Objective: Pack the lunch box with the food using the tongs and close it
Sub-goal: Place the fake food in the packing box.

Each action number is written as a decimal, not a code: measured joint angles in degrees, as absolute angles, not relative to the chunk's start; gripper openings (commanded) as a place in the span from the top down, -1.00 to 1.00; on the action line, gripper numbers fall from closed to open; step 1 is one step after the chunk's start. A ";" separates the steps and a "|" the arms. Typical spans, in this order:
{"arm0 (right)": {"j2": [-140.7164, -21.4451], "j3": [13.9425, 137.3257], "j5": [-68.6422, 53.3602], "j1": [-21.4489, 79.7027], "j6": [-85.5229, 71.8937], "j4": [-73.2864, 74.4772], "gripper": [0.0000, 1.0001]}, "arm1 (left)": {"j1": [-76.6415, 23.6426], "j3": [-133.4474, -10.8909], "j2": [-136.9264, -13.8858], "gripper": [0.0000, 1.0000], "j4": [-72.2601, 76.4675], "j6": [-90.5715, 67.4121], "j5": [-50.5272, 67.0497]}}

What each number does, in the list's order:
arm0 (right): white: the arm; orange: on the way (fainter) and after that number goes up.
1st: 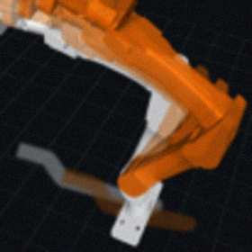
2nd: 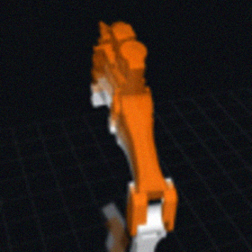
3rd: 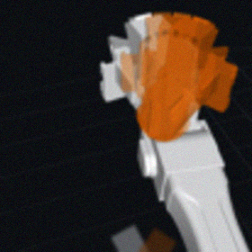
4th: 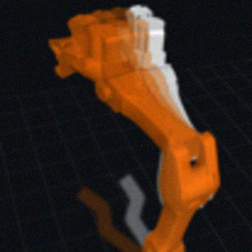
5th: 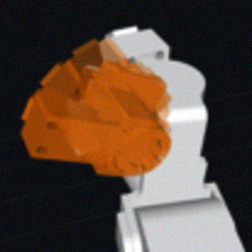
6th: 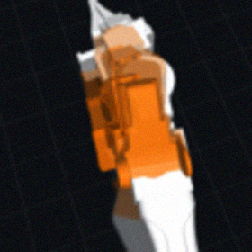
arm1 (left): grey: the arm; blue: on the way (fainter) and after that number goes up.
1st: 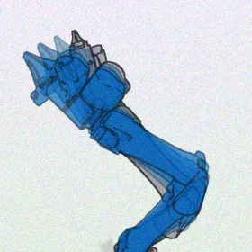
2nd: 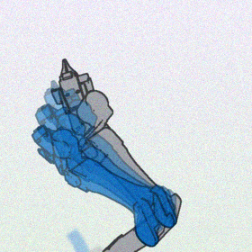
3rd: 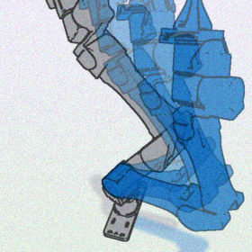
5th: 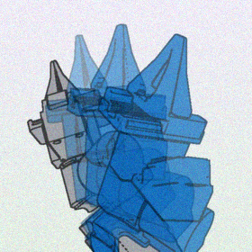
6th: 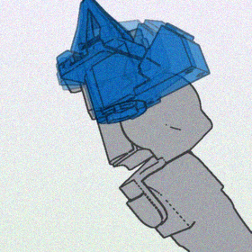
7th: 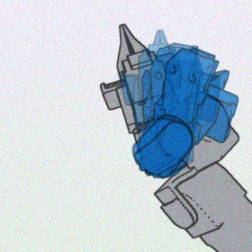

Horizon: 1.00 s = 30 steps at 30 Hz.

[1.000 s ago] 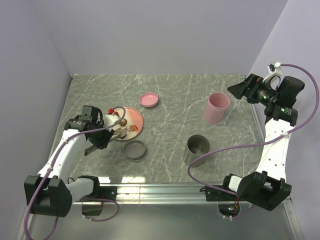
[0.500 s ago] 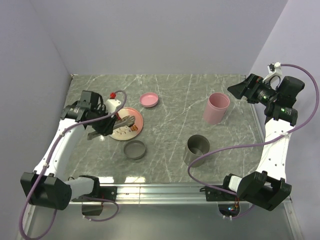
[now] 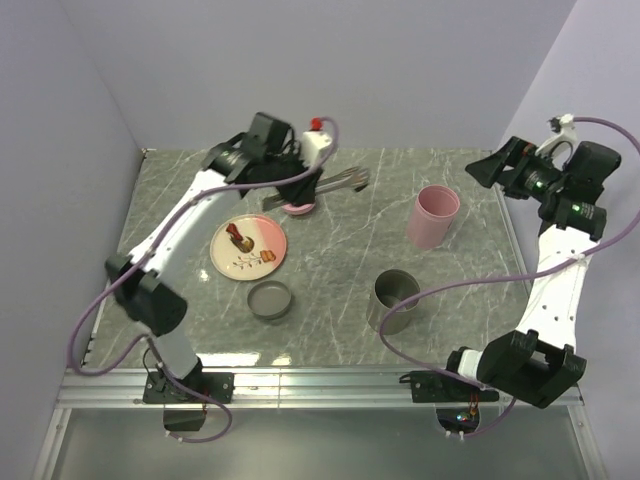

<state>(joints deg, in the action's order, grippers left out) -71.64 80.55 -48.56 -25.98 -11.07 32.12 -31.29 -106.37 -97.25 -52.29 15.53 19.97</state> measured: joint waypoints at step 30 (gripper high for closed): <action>-76.34 88.68 -50.68 -34.65 -15.33 33.89 -0.99 | -47.64 -132.49 -129.19 0.34 -36.80 7.70 18.76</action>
